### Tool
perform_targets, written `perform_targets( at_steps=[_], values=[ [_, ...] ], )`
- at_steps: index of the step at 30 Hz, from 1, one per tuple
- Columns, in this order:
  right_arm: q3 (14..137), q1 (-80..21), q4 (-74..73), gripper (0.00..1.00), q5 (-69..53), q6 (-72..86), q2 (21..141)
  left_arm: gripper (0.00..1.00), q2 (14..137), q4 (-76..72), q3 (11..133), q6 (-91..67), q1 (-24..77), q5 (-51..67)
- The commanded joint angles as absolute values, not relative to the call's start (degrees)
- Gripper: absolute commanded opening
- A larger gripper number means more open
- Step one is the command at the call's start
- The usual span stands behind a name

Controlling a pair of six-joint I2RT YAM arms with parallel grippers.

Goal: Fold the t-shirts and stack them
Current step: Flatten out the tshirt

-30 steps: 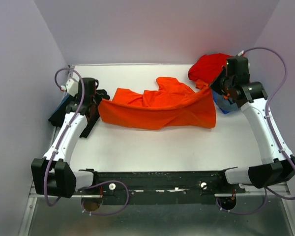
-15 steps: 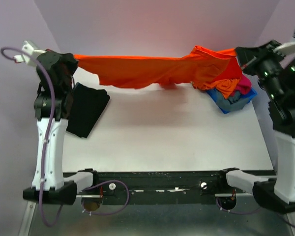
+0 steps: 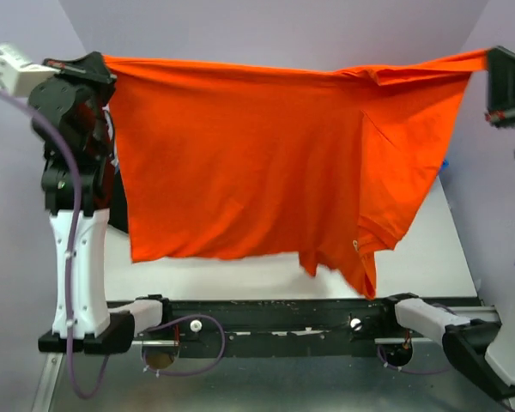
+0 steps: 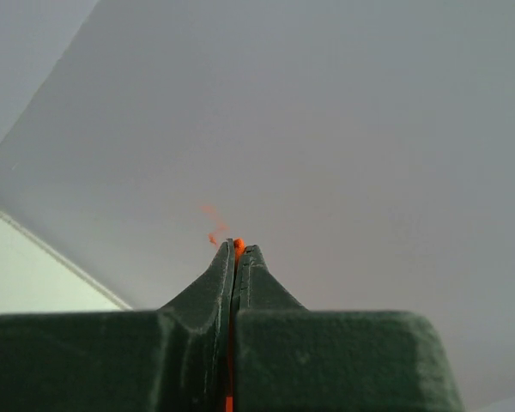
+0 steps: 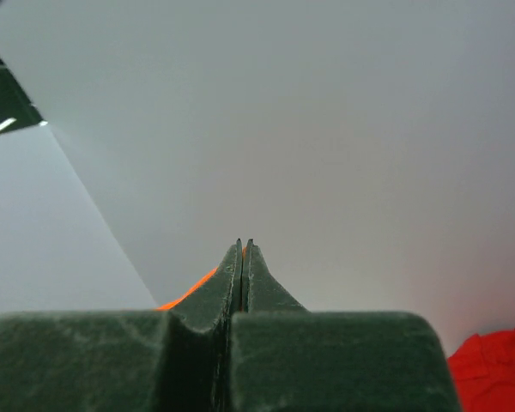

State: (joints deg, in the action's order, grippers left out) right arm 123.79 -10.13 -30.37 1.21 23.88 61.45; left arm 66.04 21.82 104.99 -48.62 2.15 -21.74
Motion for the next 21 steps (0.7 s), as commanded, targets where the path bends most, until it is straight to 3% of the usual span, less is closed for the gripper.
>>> perform_targets(
  at_steps=[1,8,11,16,18,21],
  values=[
    [121.6,-9.8,-29.5,0.01,6.5,22.8,71.0,0.00,76.1,21.1,101.8,-48.3,1.8,-23.8],
    [121.6,-9.3,-25.7,0.01,2.6,25.7,83.3,0.00,85.9,17.4,101.9,-49.7,1.8,-22.8],
    [130.2,-7.0,-26.6,0.01,-3.8,29.0,91.3,0.00,91.8,19.5,110.8,-48.2,1.6,-23.6],
    [148.9,-1.1,-25.9,0.01,-13.7,36.5,104.5,0.00,107.2,28.0,139.4,-47.1,0.9,-21.8],
    [146.5,1.6,-21.5,0.01,-16.4,40.2,105.1,0.00,111.9,28.1,146.8,-47.6,0.5,-19.3],
    [143.2,4.9,-18.1,0.01,-20.3,44.2,106.4,0.00,113.0,22.9,143.6,-49.0,-1.0,-16.6]
  ],
)
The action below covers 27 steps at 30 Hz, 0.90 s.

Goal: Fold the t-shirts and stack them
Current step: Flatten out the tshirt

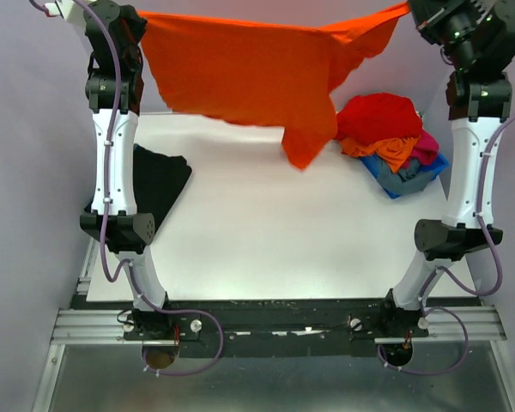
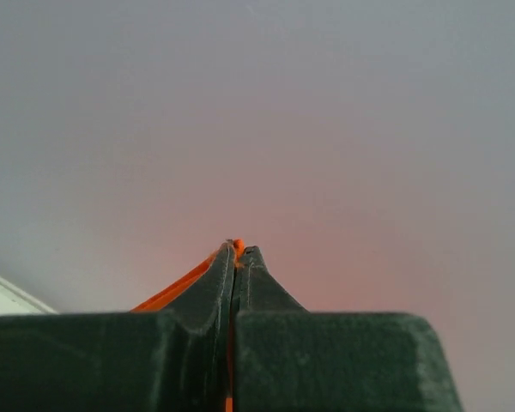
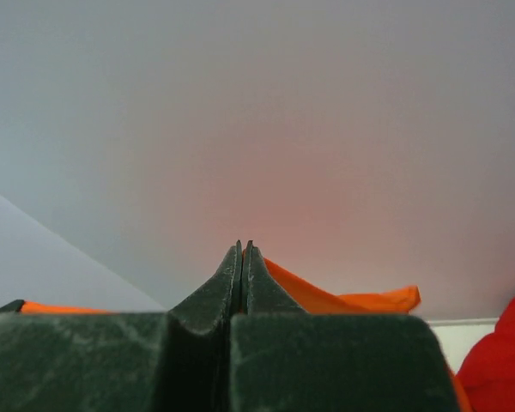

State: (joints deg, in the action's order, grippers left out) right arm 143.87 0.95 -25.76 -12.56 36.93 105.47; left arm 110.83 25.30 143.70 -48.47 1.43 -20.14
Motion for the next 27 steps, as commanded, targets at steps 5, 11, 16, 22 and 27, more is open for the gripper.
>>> perform_targets(
  at_steps=[5,11,16,22,27],
  values=[
    [137.7,7.8,-17.4,0.01,-27.2,46.7,108.6,0.00,111.0,15.1,128.6,-49.9,-1.4,-14.3],
    [126.2,9.0,-17.5,0.01,-35.5,46.2,105.8,0.00,104.6,10.1,110.9,-49.5,-1.4,-14.4],
    [104.9,9.1,-17.0,0.01,-37.3,43.4,95.7,0.00,94.2,2.7,89.1,-50.7,-1.4,-13.6],
    [81.7,9.1,-16.1,0.01,-37.4,40.3,82.6,0.00,82.3,0.8,69.3,-53.5,-1.4,-13.9],
    [64.0,9.0,-18.8,0.01,-35.5,38.9,69.0,0.00,69.9,1.5,52.4,-57.4,-0.8,-13.4]
  ],
)
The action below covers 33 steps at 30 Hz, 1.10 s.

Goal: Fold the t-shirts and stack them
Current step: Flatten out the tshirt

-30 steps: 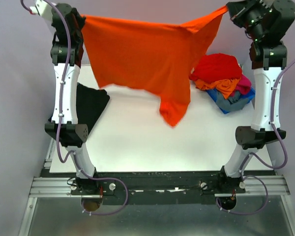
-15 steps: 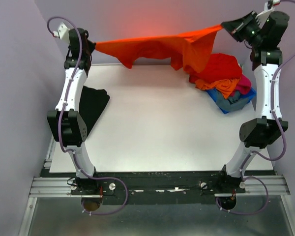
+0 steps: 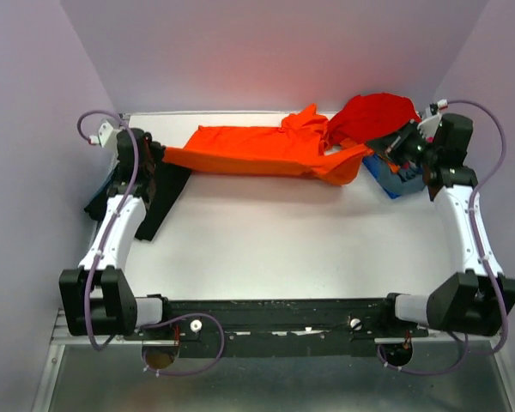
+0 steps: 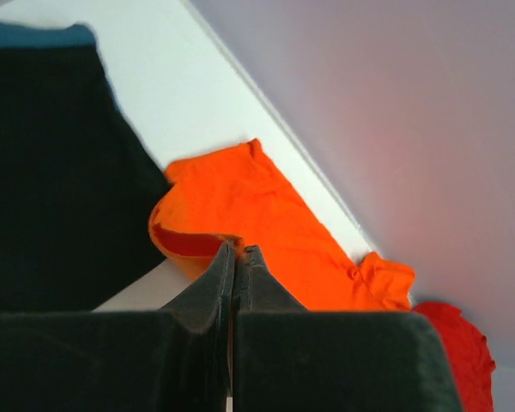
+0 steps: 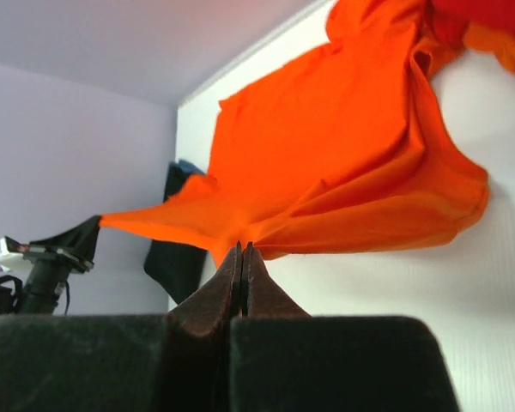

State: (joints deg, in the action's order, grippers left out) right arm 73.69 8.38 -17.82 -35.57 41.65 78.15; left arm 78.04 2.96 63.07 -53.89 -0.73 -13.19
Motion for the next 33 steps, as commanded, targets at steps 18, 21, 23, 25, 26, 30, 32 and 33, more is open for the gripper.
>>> perform_targets(
  at_steps=[18,21,23,25,26,30,32,33],
  values=[
    [45.0,9.0,-50.4,0.01,-10.3,29.2,31.3,0.00,37.4,11.3,22.2,-57.3,-0.2,-8.6],
    [45.6,9.1,-50.5,0.01,-12.5,29.2,32.1,0.00,37.9,11.8,22.5,-57.0,1.8,-8.7],
    [45.8,9.0,-50.1,0.01,-13.8,29.2,33.3,0.00,38.0,12.4,22.8,-56.9,2.0,-9.3],
    [45.4,9.0,-48.7,0.01,-15.8,29.1,35.1,0.00,38.5,11.9,23.2,-56.7,2.1,-10.2],
    [45.2,9.1,-47.7,0.01,-16.6,29.0,36.4,0.00,39.3,11.4,23.5,-56.7,2.1,-10.5],
    [46.6,8.9,-45.2,0.01,-18.8,28.7,45.1,0.00,45.0,8.0,25.6,-57.3,2.1,-10.7],
    [47.4,8.9,-43.0,0.01,-19.9,28.6,48.9,0.00,48.2,6.4,27.1,-57.4,2.4,-11.2],
    [47.8,8.5,-41.3,0.01,-20.1,28.9,50.9,0.00,50.0,5.8,28.0,-57.4,2.5,-11.4]
  ],
)
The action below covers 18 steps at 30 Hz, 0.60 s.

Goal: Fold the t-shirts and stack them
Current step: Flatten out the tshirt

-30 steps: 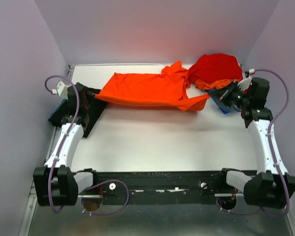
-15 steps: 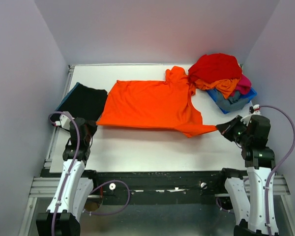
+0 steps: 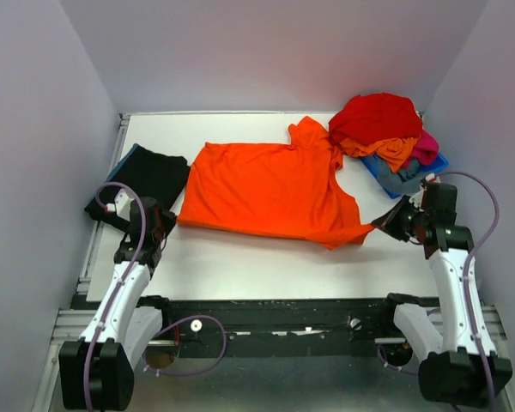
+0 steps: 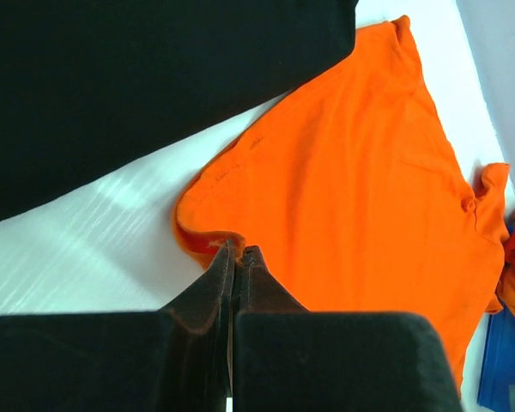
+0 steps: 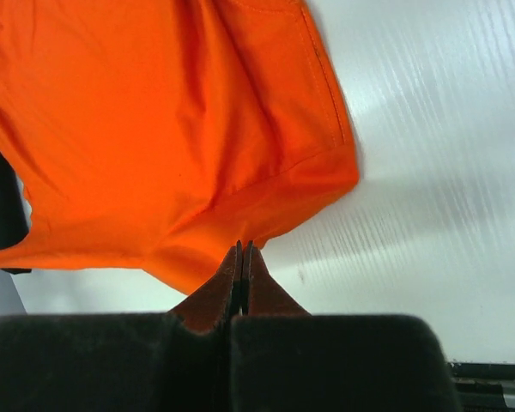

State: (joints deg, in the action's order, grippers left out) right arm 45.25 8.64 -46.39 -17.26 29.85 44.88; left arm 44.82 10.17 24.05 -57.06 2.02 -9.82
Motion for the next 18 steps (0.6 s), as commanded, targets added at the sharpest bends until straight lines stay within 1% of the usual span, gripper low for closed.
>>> perform_targets(
  at_steps=[1,10,13,18],
  values=[
    [48.2,8.2,-40.2,0.01,-20.0,29.2,52.4,0.00,51.3,5.1,28.6,-57.4,2.5,-11.6],
    [57.9,2.3,-37.3,0.01,-15.4,31.2,69.7,0.00,64.8,2.5,35.5,-57.2,3.8,-14.9],
    [62.4,0.2,-38.4,0.01,-12.3,31.3,74.8,0.00,68.7,1.7,37.0,-57.7,3.9,-15.1],
    [68.7,0.0,-40.9,0.01,-8.7,31.0,82.1,0.00,74.1,0.5,39.3,-58.4,4.1,-15.0]
  ],
)
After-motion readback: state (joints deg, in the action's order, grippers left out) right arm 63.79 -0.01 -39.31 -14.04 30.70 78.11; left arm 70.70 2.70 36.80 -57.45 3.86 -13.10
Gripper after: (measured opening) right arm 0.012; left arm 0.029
